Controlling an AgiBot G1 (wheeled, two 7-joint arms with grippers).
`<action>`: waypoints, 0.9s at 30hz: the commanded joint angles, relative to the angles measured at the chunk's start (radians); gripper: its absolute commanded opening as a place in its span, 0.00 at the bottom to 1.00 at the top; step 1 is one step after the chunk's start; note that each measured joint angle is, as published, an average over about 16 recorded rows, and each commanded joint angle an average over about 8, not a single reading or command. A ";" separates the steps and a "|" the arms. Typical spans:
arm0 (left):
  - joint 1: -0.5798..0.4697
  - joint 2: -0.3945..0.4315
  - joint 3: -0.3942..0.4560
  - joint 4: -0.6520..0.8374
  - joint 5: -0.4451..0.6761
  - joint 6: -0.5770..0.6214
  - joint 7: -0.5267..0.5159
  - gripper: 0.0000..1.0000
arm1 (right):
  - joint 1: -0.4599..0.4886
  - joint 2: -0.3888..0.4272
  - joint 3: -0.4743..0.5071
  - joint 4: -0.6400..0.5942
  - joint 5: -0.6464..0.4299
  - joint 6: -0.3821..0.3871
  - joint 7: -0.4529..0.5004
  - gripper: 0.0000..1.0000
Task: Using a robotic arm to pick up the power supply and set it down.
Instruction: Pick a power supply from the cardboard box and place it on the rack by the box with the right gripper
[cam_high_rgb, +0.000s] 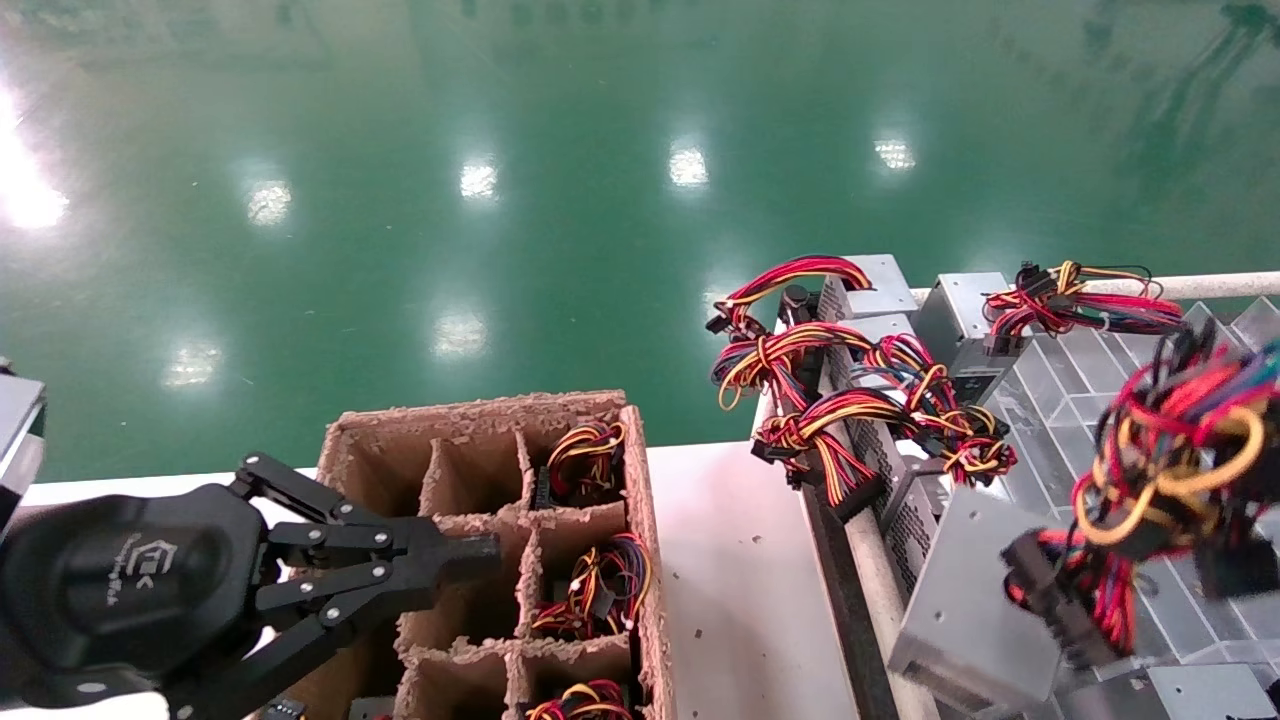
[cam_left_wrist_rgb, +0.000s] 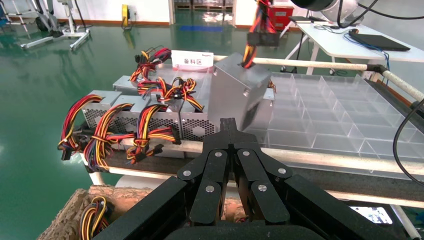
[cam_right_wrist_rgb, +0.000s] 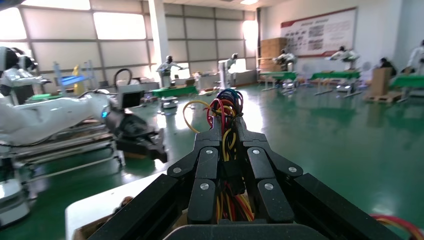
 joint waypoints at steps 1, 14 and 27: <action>0.000 0.000 0.000 0.000 0.000 0.000 0.000 0.00 | 0.001 0.004 -0.001 0.001 -0.010 -0.006 0.009 0.00; 0.000 0.000 0.001 0.000 0.000 0.000 0.000 0.00 | 0.037 0.016 0.010 -0.018 -0.105 -0.025 0.141 0.00; 0.000 0.000 0.001 0.000 -0.001 0.000 0.000 0.00 | 0.102 0.112 0.038 -0.091 -0.243 -0.025 0.236 0.00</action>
